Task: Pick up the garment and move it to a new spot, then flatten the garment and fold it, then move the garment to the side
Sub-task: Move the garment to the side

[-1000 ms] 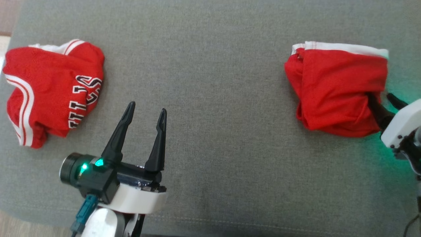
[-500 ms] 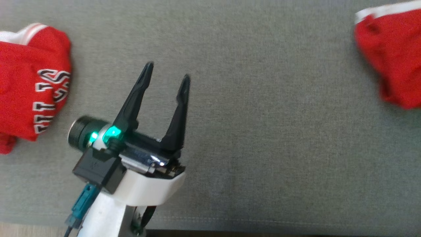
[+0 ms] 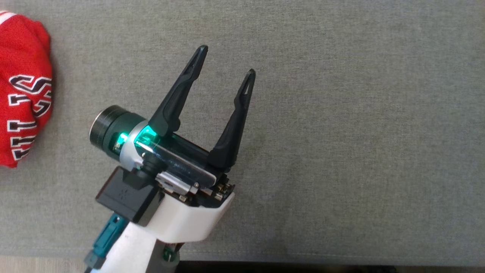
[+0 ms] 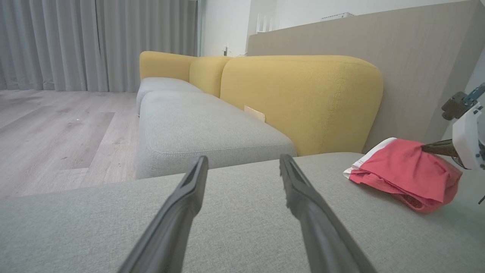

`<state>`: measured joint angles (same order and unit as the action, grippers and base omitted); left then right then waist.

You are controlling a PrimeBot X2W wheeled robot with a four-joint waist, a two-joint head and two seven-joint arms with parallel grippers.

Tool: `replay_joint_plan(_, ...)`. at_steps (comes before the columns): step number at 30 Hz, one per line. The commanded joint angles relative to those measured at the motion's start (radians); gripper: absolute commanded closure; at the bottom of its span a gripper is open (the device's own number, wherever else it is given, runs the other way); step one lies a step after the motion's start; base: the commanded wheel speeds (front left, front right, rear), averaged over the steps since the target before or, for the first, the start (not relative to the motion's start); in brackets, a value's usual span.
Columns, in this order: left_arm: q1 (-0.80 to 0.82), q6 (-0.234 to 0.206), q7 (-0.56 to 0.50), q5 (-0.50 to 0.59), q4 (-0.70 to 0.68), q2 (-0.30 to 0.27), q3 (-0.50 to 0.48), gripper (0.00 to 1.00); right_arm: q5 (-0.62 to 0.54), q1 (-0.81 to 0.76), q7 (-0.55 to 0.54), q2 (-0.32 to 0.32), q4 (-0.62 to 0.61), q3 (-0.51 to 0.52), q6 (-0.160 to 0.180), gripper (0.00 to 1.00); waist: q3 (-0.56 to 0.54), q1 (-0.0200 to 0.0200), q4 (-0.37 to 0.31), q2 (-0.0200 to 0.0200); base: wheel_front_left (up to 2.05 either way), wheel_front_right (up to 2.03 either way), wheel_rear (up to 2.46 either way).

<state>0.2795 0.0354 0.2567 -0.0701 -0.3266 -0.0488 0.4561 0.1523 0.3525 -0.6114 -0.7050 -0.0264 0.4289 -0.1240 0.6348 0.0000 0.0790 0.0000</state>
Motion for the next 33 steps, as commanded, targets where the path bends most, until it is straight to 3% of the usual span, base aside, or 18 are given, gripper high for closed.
replay_joint_plan(1,0.011,0.001,0.005,0.010,-0.042,-0.002,-0.022,0.00,-0.020,-0.031,0.014,-0.047,-0.040,0.028,-0.007,1.00,0.003,0.0000,0.005,0.0000,0.00,0.00,0.00)
replay_joint_plan(4,0.015,0.001,0.005,0.008,-0.042,-0.002,-0.023,0.00,-0.071,-0.035,0.047,-0.035,-0.050,0.068,-0.007,1.00,0.009,0.0000,0.012,0.0000,0.00,0.00,0.00)
replay_joint_plan(6,0.019,0.003,0.005,0.006,-0.037,-0.002,-0.024,0.00,-0.145,-0.022,0.106,-0.016,-0.053,0.095,-0.007,0.00,0.004,0.0000,0.023,0.0000,0.00,0.00,0.00)
replay_joint_plan(12,0.002,-0.005,0.005,0.006,-0.009,-0.002,-0.044,0.00,-0.237,0.009,0.236,0.071,-0.065,0.024,-0.007,0.00,-0.069,0.0000,0.033,0.0000,0.00,0.00,0.00)
replay_joint_plan(17,-0.059,-0.021,0.005,-0.021,0.050,-0.004,-0.096,0.00,-0.187,0.012,0.347,0.240,-0.063,-0.140,-0.007,0.00,-0.188,0.0000,0.020,0.0000,0.00,0.00,0.00)
replay_joint_plan(22,-0.138,-0.048,0.005,-0.049,0.144,-0.010,-0.169,0.00,-0.149,-0.057,0.507,0.349,-0.004,-0.336,-0.007,0.00,-0.320,0.0000,0.004,0.0000,0.00,0.00,0.00)
replay_joint_plan(23,-0.138,-0.048,0.005,-0.049,0.144,-0.010,-0.169,0.00,-0.149,-0.057,0.507,0.349,-0.004,-0.336,-0.007,0.00,-0.320,0.0000,0.004,0.0000,0.00,0.00,0.00)
replay_joint_plan(27,-0.210,-0.092,0.005,-0.065,0.212,-0.009,-0.226,0.00,-0.110,-0.116,0.686,0.467,0.088,-0.419,-0.007,0.00,-0.427,0.0000,-0.018,0.0000,0.00,0.00,0.00)
replay_joint_plan(30,-0.257,-0.114,0.005,-0.069,0.251,-0.008,-0.253,0.00,-0.072,-0.162,0.800,0.554,0.175,-0.424,-0.007,0.00,-0.502,0.0000,-0.035,0.0000,0.00,0.00,0.00)
replay_joint_plan(33,-0.306,-0.116,0.005,-0.064,0.261,-0.007,-0.269,0.00,-0.033,-0.200,0.855,0.608,0.239,-0.438,-0.007,0.00,-0.566,0.0000,-0.055,0.0000,0.00,0.00,0.00)
